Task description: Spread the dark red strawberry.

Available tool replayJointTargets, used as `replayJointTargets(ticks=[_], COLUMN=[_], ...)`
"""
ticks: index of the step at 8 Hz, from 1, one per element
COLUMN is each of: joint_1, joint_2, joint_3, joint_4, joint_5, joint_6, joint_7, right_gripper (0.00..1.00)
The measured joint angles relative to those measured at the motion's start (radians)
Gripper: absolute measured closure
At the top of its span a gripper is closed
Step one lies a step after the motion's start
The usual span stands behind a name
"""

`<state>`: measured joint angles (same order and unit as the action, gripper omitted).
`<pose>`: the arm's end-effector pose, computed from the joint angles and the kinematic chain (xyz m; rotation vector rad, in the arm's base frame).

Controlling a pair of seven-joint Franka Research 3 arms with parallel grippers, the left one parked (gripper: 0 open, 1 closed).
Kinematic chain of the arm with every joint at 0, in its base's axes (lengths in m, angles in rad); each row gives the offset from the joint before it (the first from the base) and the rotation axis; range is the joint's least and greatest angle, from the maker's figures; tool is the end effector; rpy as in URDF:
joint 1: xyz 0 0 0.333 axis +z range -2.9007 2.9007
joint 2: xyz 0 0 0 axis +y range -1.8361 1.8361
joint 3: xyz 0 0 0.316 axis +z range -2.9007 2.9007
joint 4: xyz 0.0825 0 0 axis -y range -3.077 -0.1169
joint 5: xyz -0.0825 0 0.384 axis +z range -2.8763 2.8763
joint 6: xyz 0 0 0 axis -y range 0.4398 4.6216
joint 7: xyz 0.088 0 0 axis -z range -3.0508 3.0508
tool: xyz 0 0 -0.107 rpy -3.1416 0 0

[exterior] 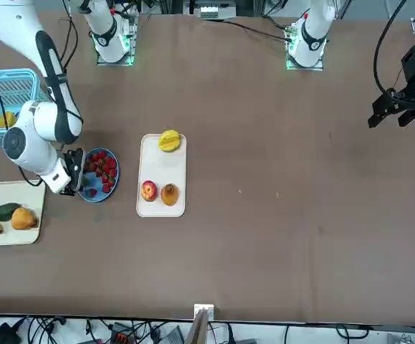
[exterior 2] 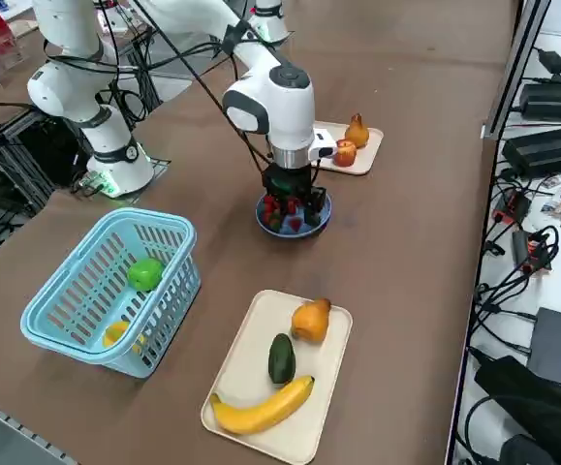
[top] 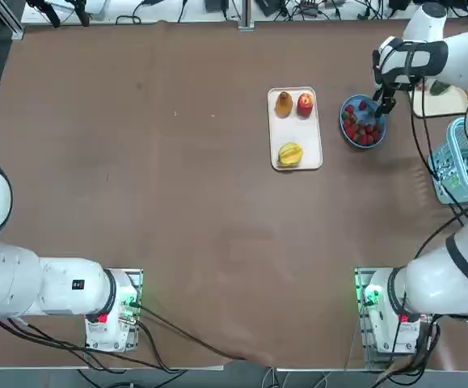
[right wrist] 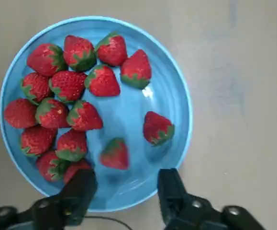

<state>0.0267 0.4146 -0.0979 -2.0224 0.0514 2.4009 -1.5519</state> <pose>0.5972 -0.0409 0.2409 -2.3361 -2.0692 0.0422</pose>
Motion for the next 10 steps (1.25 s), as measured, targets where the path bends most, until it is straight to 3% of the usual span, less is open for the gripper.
replayJointTargets(ticks=[1,6,10], joint_1=[0.000,0.002,0.003], joint_2=[-0.003,-0.040,-0.088], joint_3=[0.000,0.004,0.008], joint_4=[0.027,0.338,0.434], joint_5=[0.004,0.005,0.005], joint_6=[-0.032,-0.474,-0.537], joint_7=[0.052,0.478,0.847], right_gripper=[0.01,0.01,0.00])
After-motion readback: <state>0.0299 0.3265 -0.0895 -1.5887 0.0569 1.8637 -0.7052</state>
